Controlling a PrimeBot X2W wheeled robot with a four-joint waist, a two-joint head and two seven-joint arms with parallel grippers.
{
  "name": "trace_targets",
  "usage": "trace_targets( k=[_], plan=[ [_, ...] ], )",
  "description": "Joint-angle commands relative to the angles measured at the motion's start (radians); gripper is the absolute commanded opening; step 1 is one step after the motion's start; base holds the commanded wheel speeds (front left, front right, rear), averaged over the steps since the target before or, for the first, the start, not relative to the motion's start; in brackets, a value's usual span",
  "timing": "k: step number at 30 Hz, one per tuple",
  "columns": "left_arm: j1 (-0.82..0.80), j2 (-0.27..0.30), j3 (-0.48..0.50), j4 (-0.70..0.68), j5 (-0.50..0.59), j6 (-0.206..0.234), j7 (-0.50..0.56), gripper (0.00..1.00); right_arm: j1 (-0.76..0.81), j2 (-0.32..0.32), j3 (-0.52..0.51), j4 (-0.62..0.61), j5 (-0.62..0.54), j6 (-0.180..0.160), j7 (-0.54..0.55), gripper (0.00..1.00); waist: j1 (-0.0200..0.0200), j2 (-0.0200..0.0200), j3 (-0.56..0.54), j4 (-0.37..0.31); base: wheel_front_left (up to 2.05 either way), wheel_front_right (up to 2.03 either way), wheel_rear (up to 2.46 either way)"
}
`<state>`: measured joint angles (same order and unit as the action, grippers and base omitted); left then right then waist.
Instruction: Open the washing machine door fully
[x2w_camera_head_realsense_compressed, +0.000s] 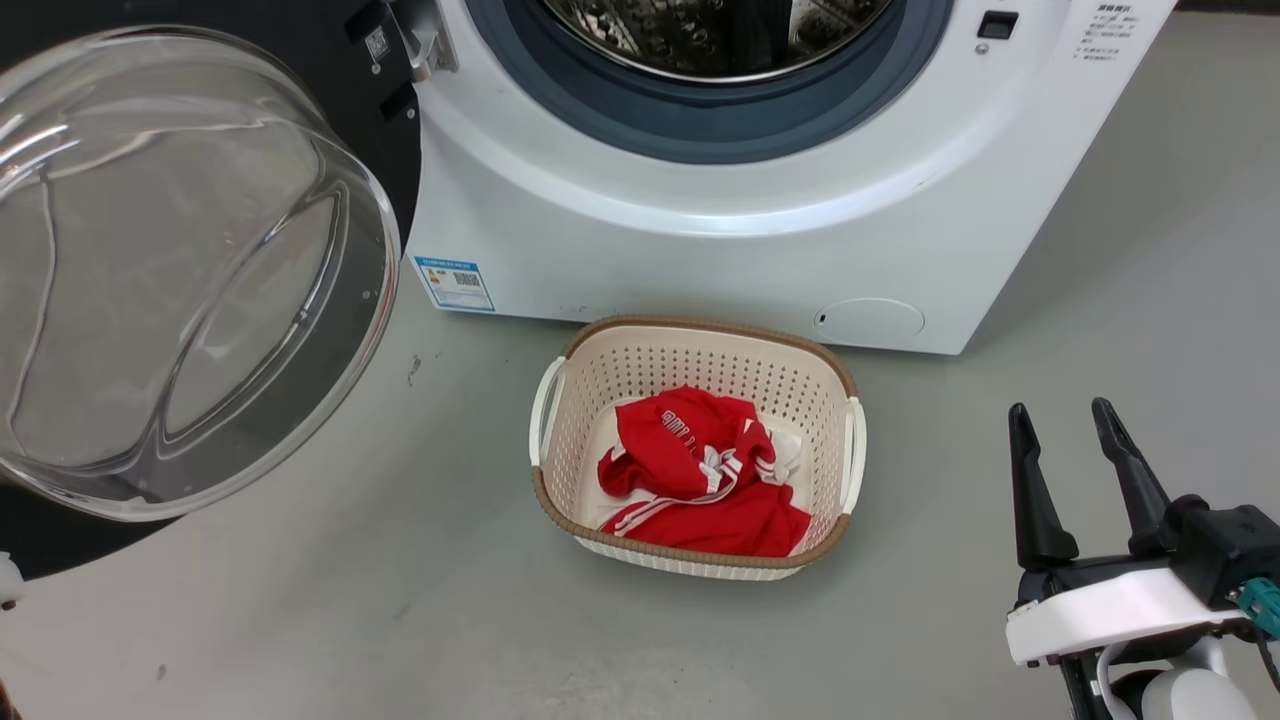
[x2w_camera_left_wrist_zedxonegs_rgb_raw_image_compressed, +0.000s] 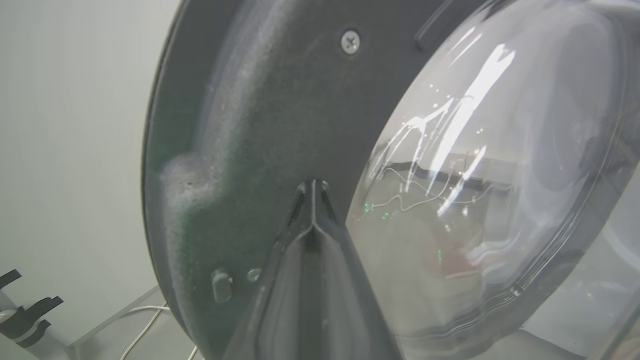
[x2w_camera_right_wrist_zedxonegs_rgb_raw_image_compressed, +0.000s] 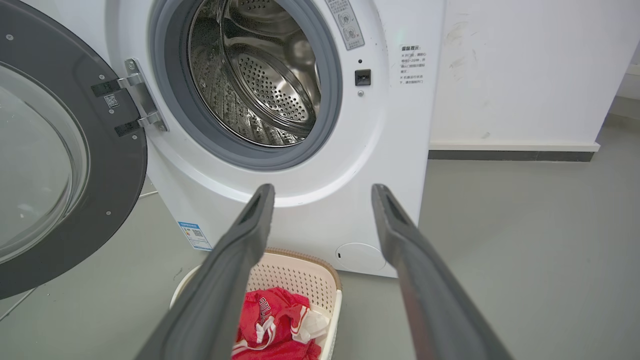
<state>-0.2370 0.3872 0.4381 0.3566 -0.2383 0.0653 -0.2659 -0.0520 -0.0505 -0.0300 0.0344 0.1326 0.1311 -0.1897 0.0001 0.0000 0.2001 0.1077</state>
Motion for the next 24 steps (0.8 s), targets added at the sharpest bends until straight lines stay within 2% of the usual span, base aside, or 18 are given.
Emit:
trace_targets(
  k=[1,6,9,10,11,13,19,24],
  plan=[
    [-0.004,0.0,0.01,0.009,0.014,-0.009,0.003,0.0,-0.009,0.001,-0.002,0.006,0.002,-0.001,-0.007,1.0,-0.0001,0.0,-0.015,-0.002,0.0,0.0,0.0],
    [0.064,-0.063,0.009,-0.022,0.057,-0.036,0.003,0.0,0.011,0.001,0.0,0.024,0.016,-0.001,-0.017,1.0,-0.0001,0.0,-0.054,-0.009,0.0,0.0,0.0],
    [0.119,-0.126,-0.006,-0.084,0.091,-0.035,0.003,0.0,0.022,0.001,0.001,0.034,0.02,-0.001,-0.021,1.0,-0.0001,0.0,-0.082,-0.009,0.0,0.0,0.0],
    [0.141,-0.15,-0.011,-0.109,0.099,-0.034,0.002,0.17,0.027,0.001,0.002,0.036,0.023,-0.001,-0.022,1.0,-0.0001,0.0,-0.089,-0.009,0.0,0.0,0.0],
    [0.161,-0.176,-0.02,-0.134,0.103,-0.039,0.003,0.4,0.032,0.001,0.003,0.036,0.023,-0.001,-0.024,1.0,-0.0001,0.0,-0.097,-0.009,0.0,0.0,0.0],
    [0.2,-0.222,-0.042,-0.179,0.121,-0.048,0.003,1.0,0.038,0.001,0.004,0.035,0.022,-0.001,-0.022,1.0,-0.0001,0.0,-0.107,-0.011,0.0,0.0,0.0],
    [0.299,-0.305,-0.098,-0.302,0.157,-0.042,0.003,1.0,0.058,0.001,0.006,0.032,0.014,-0.001,-0.021,1.0,-0.0001,0.0,-0.136,-0.028,0.0,0.0,0.0],
    [0.351,-0.325,-0.156,-0.358,0.165,-0.035,0.003,1.0,0.071,0.001,0.007,0.03,0.007,-0.001,-0.016,1.0,-0.0001,0.0,-0.154,-0.046,0.0,0.0,0.0]
  ],
)
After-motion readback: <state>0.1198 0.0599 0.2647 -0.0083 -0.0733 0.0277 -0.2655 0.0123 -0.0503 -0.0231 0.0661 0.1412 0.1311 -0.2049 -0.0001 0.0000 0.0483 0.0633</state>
